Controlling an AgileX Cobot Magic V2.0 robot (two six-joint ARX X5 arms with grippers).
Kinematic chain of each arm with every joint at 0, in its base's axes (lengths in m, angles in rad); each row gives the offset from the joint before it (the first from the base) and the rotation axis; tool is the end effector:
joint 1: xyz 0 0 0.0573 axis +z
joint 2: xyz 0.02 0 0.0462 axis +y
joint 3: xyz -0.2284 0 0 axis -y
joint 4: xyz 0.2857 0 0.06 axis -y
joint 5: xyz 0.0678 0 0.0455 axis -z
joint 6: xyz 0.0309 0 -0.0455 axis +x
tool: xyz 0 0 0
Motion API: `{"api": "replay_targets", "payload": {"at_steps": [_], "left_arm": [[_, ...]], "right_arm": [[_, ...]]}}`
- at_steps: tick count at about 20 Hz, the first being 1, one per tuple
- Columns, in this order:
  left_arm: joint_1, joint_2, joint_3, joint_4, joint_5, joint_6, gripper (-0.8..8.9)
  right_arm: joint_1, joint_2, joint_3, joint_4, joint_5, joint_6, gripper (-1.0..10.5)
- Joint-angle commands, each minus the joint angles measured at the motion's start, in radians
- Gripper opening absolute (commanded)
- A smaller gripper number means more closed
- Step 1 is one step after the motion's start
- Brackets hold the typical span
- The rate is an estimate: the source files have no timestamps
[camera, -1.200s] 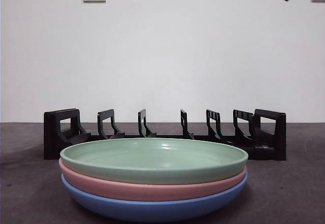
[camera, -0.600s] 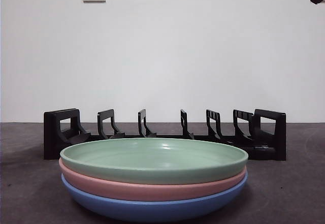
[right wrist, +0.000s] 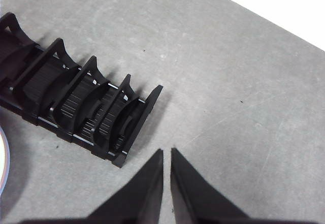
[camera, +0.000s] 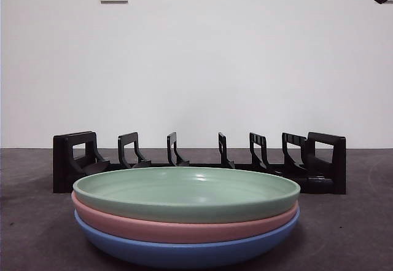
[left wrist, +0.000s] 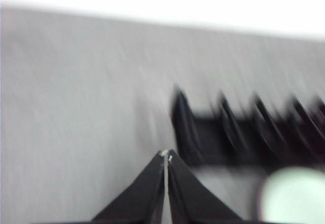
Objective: Place the plate
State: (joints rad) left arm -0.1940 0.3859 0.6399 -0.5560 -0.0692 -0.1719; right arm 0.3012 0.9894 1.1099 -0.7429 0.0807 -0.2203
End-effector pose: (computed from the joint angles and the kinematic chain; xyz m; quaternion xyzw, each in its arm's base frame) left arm 0.1614 -0.0295 0.2900 -0.0650 0.1539 -0.0486 0.9847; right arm 0.2405 0.0721 0.3308 -0.1618 0.2873 0.1372 0.9341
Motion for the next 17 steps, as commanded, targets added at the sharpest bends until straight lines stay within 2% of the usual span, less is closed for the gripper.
{"api": "replay_targets", "payload": {"at_steps": [1,3,6,9,12,17], "left_arm": [[0.075,-0.121,-0.256,0.291,-0.002,0.033,0.08],[0.143,-0.224,-0.416,0.419,-0.002,0.033,0.08],[0.197,-0.320,-0.569,0.494,-0.002,0.033,0.08],[0.203,-0.364,-0.628,0.500,-0.002,0.028,0.08],[0.203,-0.383,-0.627,0.440,0.004,0.006,0.08],[0.203,-0.383,-0.627,0.444,0.004,0.006,0.08]], "right_arm": [[0.004,0.004,0.017,0.010,-0.002,0.007,0.2],[0.004,0.004,0.017,0.010,-0.002,0.007,0.2],[0.004,0.004,0.017,0.010,-0.002,0.007,0.2],[0.004,0.004,0.017,0.010,-0.002,0.007,0.2],[0.004,0.004,0.017,0.010,-0.002,0.007,0.2],[0.004,0.003,0.017,0.010,-0.002,0.007,0.2]]}}
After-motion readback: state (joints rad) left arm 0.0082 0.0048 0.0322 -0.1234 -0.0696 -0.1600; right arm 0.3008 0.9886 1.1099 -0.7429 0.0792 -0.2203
